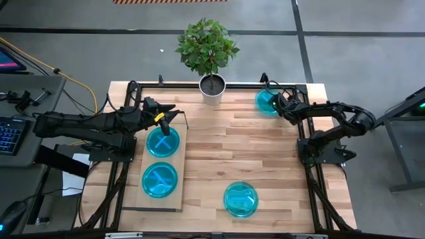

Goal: Place and stack plates onto a shelf
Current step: Stack the top blue plate on the bottom blue plate on the shelf

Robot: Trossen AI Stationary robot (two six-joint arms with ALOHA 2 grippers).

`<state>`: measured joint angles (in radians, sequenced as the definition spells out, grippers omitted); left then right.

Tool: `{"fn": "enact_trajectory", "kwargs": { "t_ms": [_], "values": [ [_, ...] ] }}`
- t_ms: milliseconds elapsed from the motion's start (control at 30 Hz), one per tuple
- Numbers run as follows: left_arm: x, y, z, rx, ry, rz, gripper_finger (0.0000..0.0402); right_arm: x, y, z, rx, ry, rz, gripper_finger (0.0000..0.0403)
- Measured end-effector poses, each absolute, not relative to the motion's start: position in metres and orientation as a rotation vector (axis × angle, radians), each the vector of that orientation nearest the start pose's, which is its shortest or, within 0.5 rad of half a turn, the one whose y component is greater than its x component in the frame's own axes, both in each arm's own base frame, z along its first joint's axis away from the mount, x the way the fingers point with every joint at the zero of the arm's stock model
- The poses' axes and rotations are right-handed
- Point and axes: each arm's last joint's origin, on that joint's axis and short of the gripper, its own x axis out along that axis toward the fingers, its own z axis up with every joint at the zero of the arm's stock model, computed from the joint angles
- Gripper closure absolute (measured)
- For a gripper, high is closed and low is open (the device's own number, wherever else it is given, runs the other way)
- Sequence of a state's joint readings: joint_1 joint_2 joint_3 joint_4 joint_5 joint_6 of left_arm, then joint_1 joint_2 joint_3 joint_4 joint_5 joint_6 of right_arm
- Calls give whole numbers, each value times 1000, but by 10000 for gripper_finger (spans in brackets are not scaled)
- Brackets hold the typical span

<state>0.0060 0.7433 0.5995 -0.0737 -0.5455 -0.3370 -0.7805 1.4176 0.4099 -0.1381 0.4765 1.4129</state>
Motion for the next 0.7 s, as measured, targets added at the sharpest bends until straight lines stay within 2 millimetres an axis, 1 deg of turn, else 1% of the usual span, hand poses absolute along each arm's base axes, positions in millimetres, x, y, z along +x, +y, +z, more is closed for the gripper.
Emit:
{"fn": "enact_trajectory", "kwargs": {
  "t_ms": [100, 167, 300, 533, 700],
  "values": [
    [167, 16, 286, -268, 120, 579, 255, 133, -146, 115, 1246, 277, -1657, 397],
    [167, 16, 286, -268, 120, 579, 255, 132, -142, 123, 1209, 310, -1603, 401],
    [167, 16, 286, -268, 121, 579, 255, 127, -134, 143, 1141, 288, -1559, 402],
    [167, 16, 286, -268, 121, 580, 255, 125, -113, 175, 1056, 212, -1387, 403],
    [166, 17, 286, -264, 117, 604, 255, 126, -99, 190, 1027, 159, -1273, 403]
  ]
}}
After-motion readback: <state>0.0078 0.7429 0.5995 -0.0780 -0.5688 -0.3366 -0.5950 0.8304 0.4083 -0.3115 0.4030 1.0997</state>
